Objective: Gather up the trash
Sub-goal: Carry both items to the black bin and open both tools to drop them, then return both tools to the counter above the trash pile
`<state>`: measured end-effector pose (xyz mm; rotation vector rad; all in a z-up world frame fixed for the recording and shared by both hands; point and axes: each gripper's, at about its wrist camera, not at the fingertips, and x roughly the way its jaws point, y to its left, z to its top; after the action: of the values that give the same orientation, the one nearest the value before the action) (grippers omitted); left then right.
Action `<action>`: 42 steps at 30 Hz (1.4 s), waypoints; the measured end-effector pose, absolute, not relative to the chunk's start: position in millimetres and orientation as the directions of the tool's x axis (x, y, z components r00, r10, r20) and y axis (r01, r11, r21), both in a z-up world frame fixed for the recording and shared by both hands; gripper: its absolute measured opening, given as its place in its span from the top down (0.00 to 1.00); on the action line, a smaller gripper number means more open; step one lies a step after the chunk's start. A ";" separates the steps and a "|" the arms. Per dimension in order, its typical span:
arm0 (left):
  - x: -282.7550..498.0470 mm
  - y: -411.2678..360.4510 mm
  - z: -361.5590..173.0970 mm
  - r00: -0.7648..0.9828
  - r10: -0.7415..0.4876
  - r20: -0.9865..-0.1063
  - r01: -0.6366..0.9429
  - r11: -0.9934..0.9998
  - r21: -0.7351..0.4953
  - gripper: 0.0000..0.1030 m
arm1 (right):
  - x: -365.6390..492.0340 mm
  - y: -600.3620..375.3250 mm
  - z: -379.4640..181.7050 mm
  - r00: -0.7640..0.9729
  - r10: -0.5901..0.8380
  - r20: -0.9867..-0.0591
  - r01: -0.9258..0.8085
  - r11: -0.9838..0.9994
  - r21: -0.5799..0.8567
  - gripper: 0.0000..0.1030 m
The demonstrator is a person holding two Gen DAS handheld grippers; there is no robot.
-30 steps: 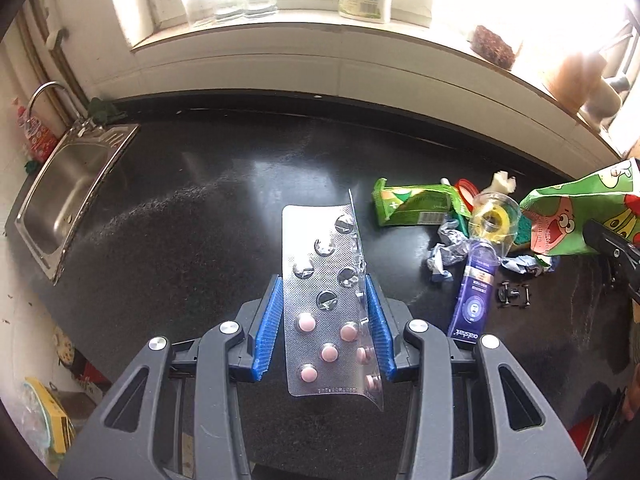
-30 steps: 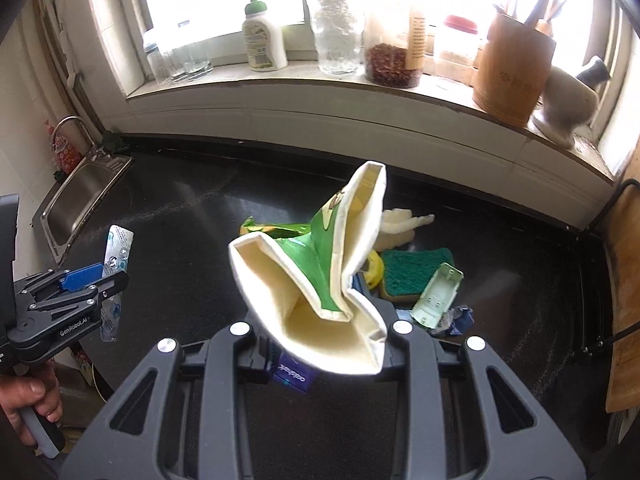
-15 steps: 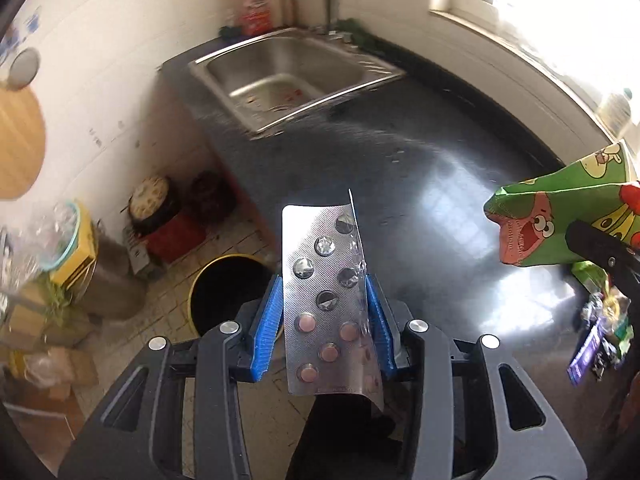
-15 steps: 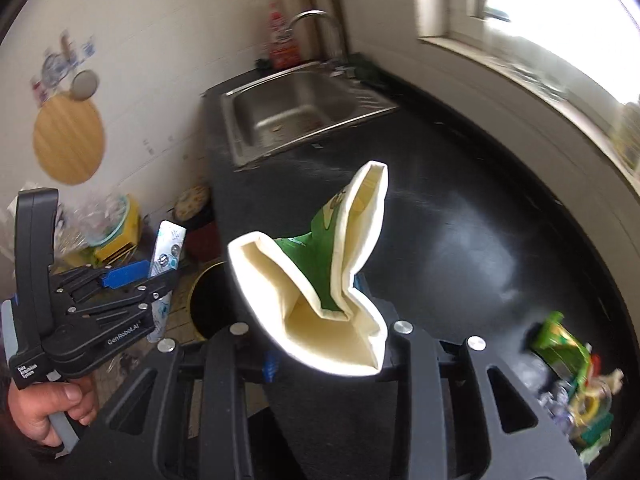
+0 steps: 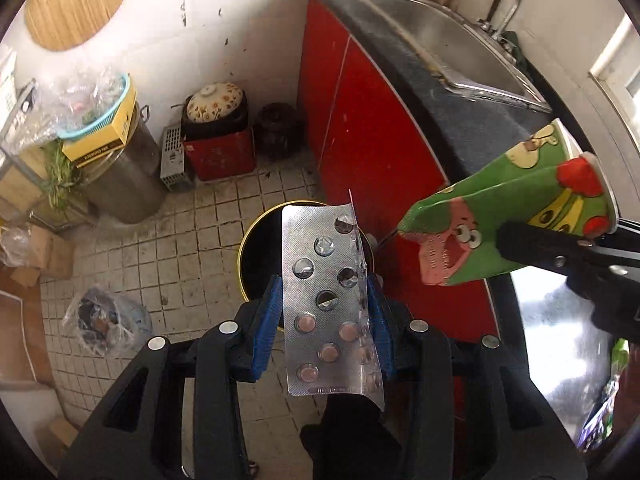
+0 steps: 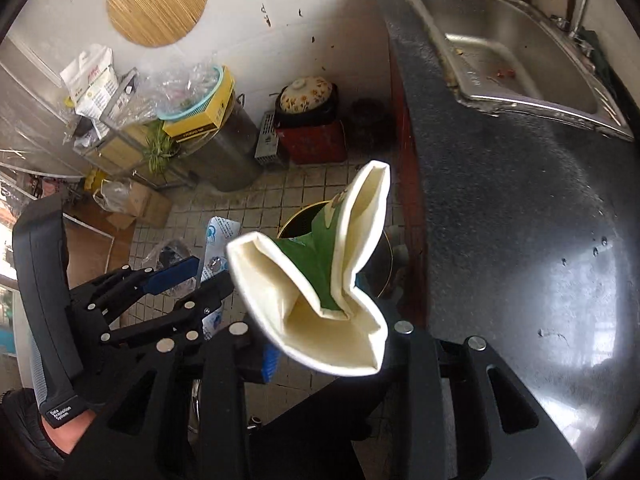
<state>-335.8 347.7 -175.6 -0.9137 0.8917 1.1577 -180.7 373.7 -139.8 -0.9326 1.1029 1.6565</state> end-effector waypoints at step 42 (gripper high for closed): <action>-120.2 296.2 -97.2 0.437 0.320 -0.840 -0.719 0.686 -0.113 0.13 | 34.5 176.3 -20.8 0.095 0.577 -0.811 -0.906 0.388 0.169 0.17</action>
<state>-120.2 296.2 -97.2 -0.5020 0.9044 0.6805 34.5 176.3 -20.8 -0.4257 0.9478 1.1493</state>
